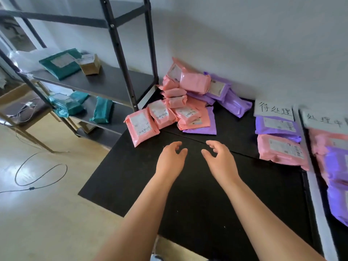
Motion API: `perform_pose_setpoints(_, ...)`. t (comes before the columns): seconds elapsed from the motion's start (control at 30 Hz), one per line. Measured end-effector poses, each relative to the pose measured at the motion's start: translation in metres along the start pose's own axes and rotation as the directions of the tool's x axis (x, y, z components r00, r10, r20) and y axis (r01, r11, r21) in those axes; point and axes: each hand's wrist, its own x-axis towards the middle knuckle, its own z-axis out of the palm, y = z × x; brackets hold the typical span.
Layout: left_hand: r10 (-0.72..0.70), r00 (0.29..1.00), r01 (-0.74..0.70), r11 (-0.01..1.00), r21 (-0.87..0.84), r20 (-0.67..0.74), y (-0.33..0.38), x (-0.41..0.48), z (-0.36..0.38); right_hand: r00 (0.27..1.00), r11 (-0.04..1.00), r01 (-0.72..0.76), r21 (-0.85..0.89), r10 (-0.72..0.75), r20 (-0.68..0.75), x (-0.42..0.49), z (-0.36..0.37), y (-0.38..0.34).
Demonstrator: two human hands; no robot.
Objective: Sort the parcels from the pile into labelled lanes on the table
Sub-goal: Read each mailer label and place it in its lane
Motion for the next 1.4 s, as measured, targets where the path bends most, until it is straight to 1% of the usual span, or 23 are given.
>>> perform_pose_setpoints(0.17, 0.124, 0.985, -0.136, 0.986, 0.099, 0.118, 0.005, 0.070, -0.041, 0.987, 0.994, -0.102, 0.031, 0.105, -0.122, 0.037, 0.036, -0.038)
perform_pose_setpoints(0.27, 0.176, 0.966, -0.197, 0.975, 0.101, 0.187, 0.006, 0.100, -0.053, 0.976, 0.989, -0.143, 0.043, 0.148, -0.158, 0.047, 0.051, -0.051)
perform_pose_setpoints(0.43, 0.250, 0.924, -0.296, 0.947, 0.125, 0.290, 0.021, 0.138, -0.044, 0.946, 0.973, -0.229, 0.025, 0.229, -0.230, 0.065, 0.048, -0.048)
perform_pose_setpoints(0.57, 0.263, 0.901, -0.329, 0.933, 0.146, 0.344, 0.040, 0.164, -0.024, 0.931, 0.963, -0.268, -0.031, 0.251, -0.264, 0.096, 0.027, -0.029)
perform_pose_setpoints(0.77, 0.257, 0.888, -0.354, 0.912, 0.209, 0.382, 0.069, 0.211, 0.025, 0.938, 0.943, -0.298, -0.152, 0.259, -0.231, 0.167, -0.005, 0.006)
perform_pose_setpoints(0.9, 0.300, 0.866, -0.435, 0.847, 0.305, 0.401, 0.091, 0.247, 0.069, 0.947, 0.904, -0.294, -0.312, 0.232, -0.221, 0.227, -0.025, 0.040)
perform_pose_setpoints(0.97, 0.317, 0.853, -0.468, 0.817, 0.338, 0.416, 0.099, 0.265, 0.091, 0.956, 0.860, -0.280, -0.426, 0.211, -0.202, 0.258, -0.033, 0.058)
perform_pose_setpoints(1.07, 0.323, 0.848, -0.478, 0.809, 0.343, 0.420, 0.107, 0.288, 0.115, 0.972, 0.759, -0.235, -0.608, 0.168, -0.166, 0.305, -0.045, 0.079)
perform_pose_setpoints(1.2, 0.332, 0.849, -0.479, 0.812, 0.334, 0.411, 0.113, 0.313, 0.136, 0.981, 0.667, -0.192, -0.720, 0.124, -0.146, 0.367, -0.055, 0.099)
perform_pose_setpoints(1.3, 0.329, 0.859, -0.461, 0.831, 0.312, 0.392, 0.112, 0.324, 0.147, 0.976, 0.637, -0.198, -0.745, 0.194, -0.094, 0.403, -0.054, 0.113)
perform_pose_setpoints(1.4, 0.340, 0.862, -0.463, 0.830, 0.312, 0.375, 0.110, 0.330, 0.153, 0.960, 0.581, -0.186, -0.792, 0.280, -0.020, 0.418, -0.050, 0.121)
